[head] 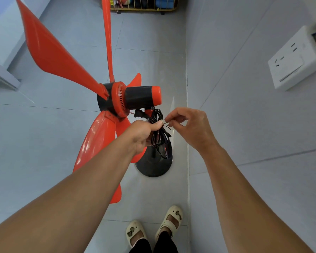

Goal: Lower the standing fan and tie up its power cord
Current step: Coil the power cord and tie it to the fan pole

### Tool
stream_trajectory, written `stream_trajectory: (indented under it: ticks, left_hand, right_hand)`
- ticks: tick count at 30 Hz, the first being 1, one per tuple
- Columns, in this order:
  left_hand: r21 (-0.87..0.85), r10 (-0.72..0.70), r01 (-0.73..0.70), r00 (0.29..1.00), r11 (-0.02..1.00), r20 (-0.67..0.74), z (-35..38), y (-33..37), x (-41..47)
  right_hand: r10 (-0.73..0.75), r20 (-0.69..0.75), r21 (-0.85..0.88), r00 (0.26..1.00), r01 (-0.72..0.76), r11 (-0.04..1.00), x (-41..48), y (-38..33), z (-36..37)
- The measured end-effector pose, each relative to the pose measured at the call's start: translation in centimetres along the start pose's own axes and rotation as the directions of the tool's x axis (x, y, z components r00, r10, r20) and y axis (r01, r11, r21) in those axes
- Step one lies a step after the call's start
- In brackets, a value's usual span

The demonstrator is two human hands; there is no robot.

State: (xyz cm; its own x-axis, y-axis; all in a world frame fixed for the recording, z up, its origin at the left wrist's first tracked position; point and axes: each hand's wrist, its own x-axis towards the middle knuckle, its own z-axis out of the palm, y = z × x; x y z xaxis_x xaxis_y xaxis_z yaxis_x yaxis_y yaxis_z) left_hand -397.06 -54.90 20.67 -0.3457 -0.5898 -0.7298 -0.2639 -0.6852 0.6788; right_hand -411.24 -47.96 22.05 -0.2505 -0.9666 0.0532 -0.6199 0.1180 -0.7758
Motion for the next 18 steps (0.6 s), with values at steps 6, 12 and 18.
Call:
stream_trajectory:
  ticks: [6, 12, 18]
  left_hand:
    - [-0.027, -0.081, 0.084, 0.994, 0.996, 0.074, -0.37, 0.22, -0.24]
    - [-0.098, -0.107, 0.118, 0.988, 0.988, 0.107, -0.58, 0.24, -0.40]
    - [-0.137, -0.120, 0.136, 0.985, 0.981, 0.120, -0.67, 0.21, -0.49]
  right_hand:
    - [-0.023, 0.052, 0.017, 0.998, 0.022, 1.000, 0.17, 0.41, -0.01]
    - [-0.041, 0.036, 0.064, 0.999, 0.039, 0.997, 0.09, 0.40, 0.23]
    - [-0.087, 0.032, 0.074, 0.996, 0.084, 0.994, -0.09, 0.27, 0.20]
